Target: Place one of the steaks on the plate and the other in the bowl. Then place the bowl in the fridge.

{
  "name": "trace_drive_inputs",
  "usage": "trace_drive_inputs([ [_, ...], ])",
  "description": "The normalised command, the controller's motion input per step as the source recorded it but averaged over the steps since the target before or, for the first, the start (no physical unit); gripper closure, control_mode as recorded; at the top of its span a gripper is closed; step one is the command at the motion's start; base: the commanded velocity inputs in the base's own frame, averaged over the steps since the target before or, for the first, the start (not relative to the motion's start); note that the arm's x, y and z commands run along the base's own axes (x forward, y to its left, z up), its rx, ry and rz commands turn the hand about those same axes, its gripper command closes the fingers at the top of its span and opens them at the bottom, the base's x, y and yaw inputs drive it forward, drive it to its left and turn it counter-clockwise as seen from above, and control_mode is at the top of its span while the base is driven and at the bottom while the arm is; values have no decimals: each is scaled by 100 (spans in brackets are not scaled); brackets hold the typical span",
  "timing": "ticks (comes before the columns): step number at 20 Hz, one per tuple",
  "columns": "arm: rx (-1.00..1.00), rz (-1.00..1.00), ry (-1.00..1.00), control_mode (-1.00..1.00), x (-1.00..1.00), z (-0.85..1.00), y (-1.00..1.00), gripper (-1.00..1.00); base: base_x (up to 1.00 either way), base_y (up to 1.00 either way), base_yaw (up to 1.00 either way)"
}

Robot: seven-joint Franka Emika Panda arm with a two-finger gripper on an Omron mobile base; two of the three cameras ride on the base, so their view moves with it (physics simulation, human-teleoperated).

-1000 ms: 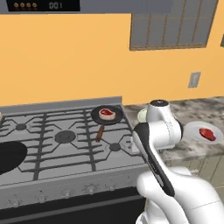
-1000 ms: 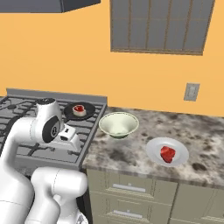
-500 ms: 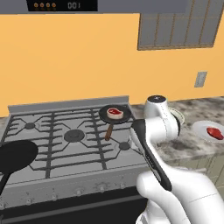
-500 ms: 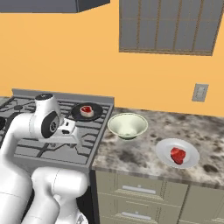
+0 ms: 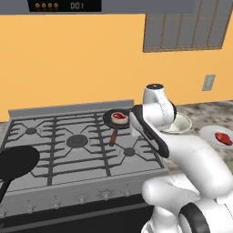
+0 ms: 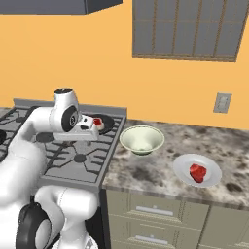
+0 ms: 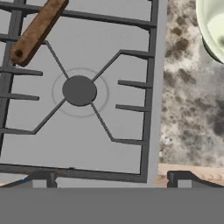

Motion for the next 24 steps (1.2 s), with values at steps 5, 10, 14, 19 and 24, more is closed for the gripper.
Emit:
trace_drive_inputs([
  [5, -2, 2, 6, -100, 95, 0, 11, -100, 0, 0, 0],
  [10, -2, 5, 2, -100, 92, 0, 13, -100, 0, 0, 0],
  [14, 0, 11, 1, -100, 85, 0, 1, -100, 0, 0, 0],
  [19, 1, 19, -1, -100, 47, -16, 0, -100, 0, 0, 0],
  [24, 10, 17, -2, -100, 35, -21, 6, -100, 0, 0, 0],
])
